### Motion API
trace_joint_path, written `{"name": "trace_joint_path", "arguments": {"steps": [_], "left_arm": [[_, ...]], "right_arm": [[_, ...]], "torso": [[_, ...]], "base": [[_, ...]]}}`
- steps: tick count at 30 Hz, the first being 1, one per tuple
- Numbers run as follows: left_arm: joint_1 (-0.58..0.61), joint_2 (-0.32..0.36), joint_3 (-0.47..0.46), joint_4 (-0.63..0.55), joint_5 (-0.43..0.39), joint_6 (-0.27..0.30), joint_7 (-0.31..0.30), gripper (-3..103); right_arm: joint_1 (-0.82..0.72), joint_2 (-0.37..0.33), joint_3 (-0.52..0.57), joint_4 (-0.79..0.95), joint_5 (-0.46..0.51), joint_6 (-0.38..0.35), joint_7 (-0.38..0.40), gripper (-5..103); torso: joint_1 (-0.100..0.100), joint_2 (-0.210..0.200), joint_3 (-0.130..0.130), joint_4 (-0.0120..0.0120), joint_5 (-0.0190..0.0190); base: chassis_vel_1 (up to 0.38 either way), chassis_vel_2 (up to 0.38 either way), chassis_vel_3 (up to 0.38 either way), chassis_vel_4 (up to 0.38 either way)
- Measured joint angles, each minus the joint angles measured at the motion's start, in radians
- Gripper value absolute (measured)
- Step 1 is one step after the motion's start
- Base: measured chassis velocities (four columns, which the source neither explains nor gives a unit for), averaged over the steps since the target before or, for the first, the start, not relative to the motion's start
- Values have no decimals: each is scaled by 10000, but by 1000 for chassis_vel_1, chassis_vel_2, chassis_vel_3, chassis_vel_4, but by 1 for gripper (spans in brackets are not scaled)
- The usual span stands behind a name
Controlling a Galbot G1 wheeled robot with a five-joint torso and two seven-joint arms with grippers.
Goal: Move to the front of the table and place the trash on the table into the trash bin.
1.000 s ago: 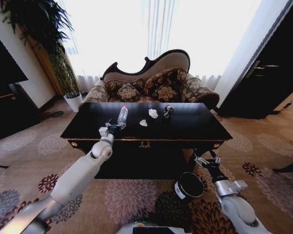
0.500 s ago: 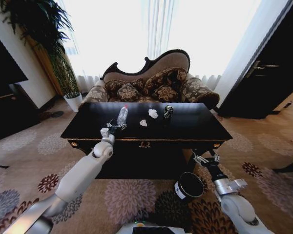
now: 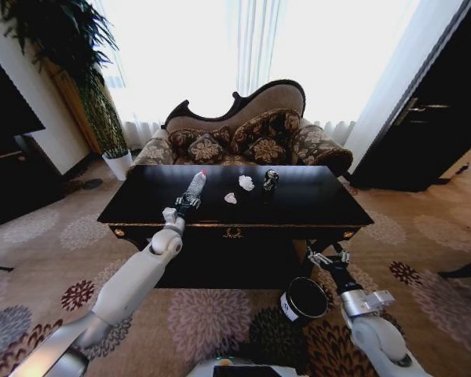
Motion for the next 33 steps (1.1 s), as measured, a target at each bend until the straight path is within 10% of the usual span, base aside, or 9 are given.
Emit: {"name": "trace_joint_path", "arguments": {"steps": [16,33], "left_arm": [[768,1848,-107,-3425,-1222,762,-117,39],[145,3071,908,-6500,-5594,1614,-669,39]], "right_arm": [[296,-229,244,-300,-1303,257,730,100],[1277,-395,893,-508,-8506,2771,2696,100]], "torso": [[0,0,0,0,2],[0,0,0,0,1]], "base": [[0,0,0,0],[0,0,0,0]]}}
